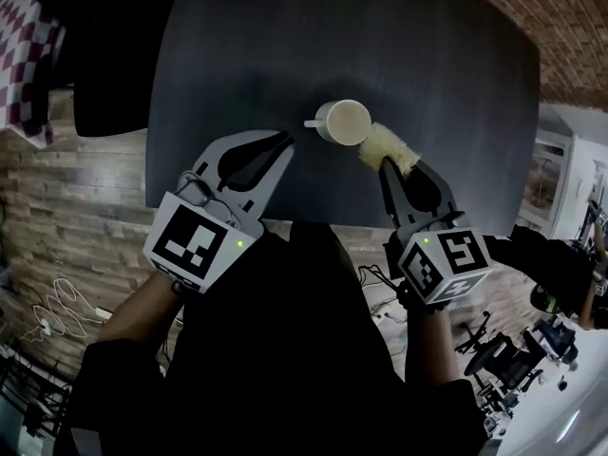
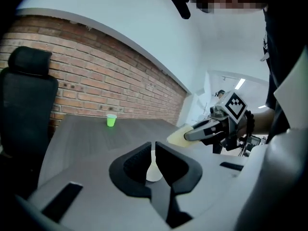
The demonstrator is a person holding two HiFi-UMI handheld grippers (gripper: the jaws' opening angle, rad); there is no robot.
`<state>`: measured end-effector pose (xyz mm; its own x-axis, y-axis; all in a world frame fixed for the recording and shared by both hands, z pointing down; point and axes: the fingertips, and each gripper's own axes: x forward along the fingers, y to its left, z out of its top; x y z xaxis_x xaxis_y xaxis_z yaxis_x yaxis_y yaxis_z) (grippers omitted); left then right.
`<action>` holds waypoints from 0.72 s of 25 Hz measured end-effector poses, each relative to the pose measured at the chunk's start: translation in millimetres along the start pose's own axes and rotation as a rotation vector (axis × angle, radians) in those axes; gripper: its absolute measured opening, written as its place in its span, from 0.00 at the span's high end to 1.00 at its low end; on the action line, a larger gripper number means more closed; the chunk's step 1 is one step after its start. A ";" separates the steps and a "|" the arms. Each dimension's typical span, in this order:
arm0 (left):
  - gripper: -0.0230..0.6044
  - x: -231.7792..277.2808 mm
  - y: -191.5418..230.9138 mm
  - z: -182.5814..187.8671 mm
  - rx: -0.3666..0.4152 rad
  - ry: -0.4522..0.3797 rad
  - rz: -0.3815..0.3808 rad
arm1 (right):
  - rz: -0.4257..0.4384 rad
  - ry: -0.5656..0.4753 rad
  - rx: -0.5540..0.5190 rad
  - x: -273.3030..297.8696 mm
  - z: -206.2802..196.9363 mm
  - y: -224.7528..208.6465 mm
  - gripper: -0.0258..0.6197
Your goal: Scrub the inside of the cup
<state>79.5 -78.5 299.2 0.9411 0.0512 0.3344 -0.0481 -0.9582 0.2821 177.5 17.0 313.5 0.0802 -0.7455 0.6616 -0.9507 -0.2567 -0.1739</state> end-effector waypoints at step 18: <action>0.76 64.1 0.7 -117.1 0.149 0.307 0.074 | 0.239 0.259 -0.282 98.3 -47.4 -3.7 0.83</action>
<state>100.6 -42.9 426.1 0.7909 0.0403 0.6106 -0.0422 -0.9918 0.1202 174.7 -26.2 413.7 -0.1952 -0.5757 0.7940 -0.9807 0.1085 -0.1624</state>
